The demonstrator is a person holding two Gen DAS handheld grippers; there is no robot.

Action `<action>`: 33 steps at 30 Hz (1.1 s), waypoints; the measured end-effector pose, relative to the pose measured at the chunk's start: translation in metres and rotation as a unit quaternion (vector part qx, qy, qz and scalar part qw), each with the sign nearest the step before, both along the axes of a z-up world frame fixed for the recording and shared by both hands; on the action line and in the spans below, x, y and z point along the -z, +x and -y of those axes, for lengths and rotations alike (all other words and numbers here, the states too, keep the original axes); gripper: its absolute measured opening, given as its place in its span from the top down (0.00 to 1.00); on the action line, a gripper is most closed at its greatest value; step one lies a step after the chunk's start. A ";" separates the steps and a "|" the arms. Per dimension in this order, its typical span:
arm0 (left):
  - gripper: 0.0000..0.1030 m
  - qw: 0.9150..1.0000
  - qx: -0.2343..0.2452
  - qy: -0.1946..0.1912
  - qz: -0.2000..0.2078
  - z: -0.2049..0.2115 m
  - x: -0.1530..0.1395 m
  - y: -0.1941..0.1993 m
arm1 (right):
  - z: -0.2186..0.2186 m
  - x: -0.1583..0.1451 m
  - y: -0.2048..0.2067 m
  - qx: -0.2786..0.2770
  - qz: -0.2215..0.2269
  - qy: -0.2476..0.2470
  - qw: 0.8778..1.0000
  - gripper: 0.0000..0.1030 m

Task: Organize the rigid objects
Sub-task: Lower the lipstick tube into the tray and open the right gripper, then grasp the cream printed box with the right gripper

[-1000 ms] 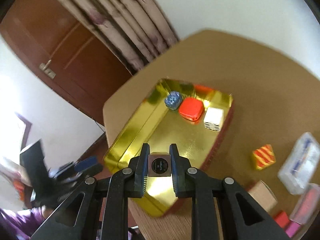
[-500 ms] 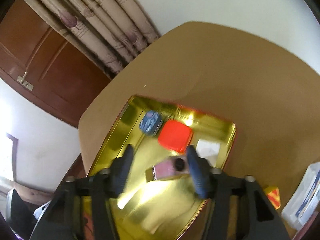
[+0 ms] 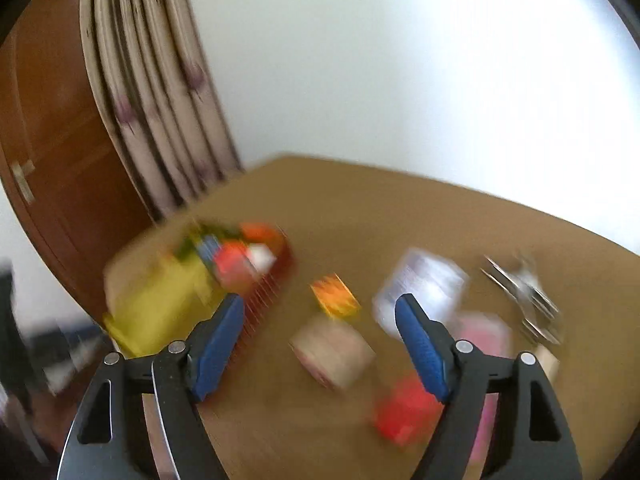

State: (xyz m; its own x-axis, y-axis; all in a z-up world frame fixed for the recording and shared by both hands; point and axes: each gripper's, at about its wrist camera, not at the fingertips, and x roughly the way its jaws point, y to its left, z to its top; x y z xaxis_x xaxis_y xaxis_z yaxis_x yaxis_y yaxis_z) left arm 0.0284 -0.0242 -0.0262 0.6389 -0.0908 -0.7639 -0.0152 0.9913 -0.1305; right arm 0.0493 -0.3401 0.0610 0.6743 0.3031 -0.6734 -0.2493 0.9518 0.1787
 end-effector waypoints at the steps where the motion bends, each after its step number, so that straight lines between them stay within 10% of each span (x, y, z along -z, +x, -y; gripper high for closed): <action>1: 0.61 1.000 0.001 0.003 -0.001 0.002 0.000 -0.001 | 0.008 0.008 -0.013 0.001 -0.010 -0.017 1.000 0.26; 7: 0.61 1.000 0.017 0.001 -0.011 0.020 0.001 -0.009 | -0.002 0.028 -0.007 -0.060 -0.050 -0.062 0.995 0.27; 16: 0.61 0.998 0.042 0.037 -0.010 0.036 0.005 -0.011 | -0.021 0.044 0.032 0.006 -0.087 -0.026 0.996 0.04; 26: 0.61 0.998 0.051 0.030 -0.025 0.034 0.011 -0.008 | -0.039 0.075 0.065 0.001 -0.119 -0.061 0.991 0.04; 28: 0.61 0.998 0.052 0.035 -0.027 0.036 0.012 -0.008 | -0.039 0.083 0.066 -0.001 -0.135 -0.053 0.989 0.44; 33: 0.61 0.997 0.051 0.046 -0.023 0.038 0.012 -0.010 | -0.033 0.071 0.047 -0.004 -0.119 -0.023 0.993 0.44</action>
State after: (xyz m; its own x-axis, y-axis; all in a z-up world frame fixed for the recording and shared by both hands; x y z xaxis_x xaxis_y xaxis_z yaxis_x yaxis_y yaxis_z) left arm 0.0189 -0.0625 -0.0378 0.5945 -0.0811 -0.8000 0.0826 0.9958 -0.0396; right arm 0.0966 -0.3075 -0.0099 0.4930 0.2722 -0.8264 -0.2129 0.9587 0.1888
